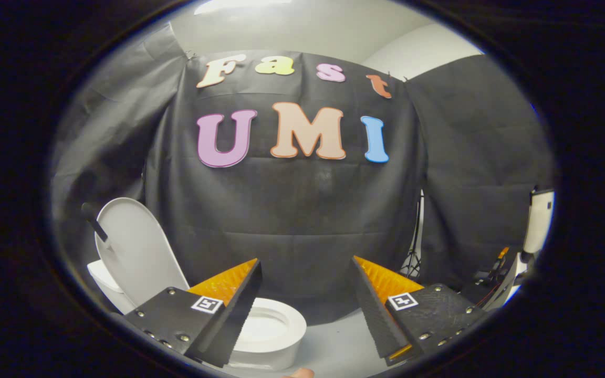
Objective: Open the toilet lid.
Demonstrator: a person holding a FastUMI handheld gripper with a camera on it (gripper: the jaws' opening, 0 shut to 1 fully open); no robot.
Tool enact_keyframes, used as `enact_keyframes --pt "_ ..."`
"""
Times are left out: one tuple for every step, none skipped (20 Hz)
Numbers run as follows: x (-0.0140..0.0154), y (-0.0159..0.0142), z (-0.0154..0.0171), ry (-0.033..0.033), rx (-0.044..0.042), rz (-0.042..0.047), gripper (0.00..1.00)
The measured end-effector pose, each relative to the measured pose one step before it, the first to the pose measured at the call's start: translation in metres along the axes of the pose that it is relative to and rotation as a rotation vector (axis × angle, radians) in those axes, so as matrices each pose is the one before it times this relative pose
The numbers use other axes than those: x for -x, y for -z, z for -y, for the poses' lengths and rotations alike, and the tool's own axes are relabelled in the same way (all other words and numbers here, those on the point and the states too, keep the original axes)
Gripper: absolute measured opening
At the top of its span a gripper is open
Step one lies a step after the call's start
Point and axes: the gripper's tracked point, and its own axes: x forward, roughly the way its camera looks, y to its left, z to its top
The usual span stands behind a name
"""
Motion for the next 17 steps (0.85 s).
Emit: enact_keyframes --pt "0.00202 0.00614 0.00415 0.01217 -0.0152 -0.00057 0.99" --pt "0.00144 0.00633 0.00294 0.00967 -0.01157 -0.00285 0.99" --pt "0.00124 0.00556 0.00146 0.0058 -0.00612 -0.00653 0.99" --pt "-0.00014 0.00522 0.00127 0.00651 -0.00008 -0.01082 0.98" --pt "-0.00093 0.00408 0.00345 0.01523 0.00068 -0.01561 0.98" --pt "-0.00018 0.00565 0.00409 0.01052 0.00117 -0.01531 0.99" --pt "0.00085 0.00196 -0.00027 0.00439 0.00148 -0.01143 0.99" --pt "0.00156 0.00115 -0.00057 0.00039 0.0004 -0.00784 0.99" --pt "0.0024 -0.00071 -0.00106 -0.00131 0.00071 -0.00008 0.99" --pt "0.00218 -0.00255 -0.00177 -0.00327 0.00094 0.00426 0.99" --pt "0.00189 -0.00212 -0.00126 -0.00291 0.00082 0.00528 0.99" --pt "0.00091 -0.00067 -0.00069 -0.00298 0.00083 0.00376 0.99" --pt "0.00123 -0.00182 -0.00093 -0.00181 0.00063 0.00515 0.98" --pt "0.00093 -0.0007 -0.00028 -0.00268 0.00042 0.00287 0.98" --pt "-0.0001 -0.00034 -0.00175 -0.00383 0.00033 -0.00041 0.98" --pt "-0.00116 0.00183 -0.00025 -0.00184 0.00267 -0.00607 0.98" --pt "-0.00077 0.00259 -0.00036 -0.00137 0.00347 -0.00919 0.98"
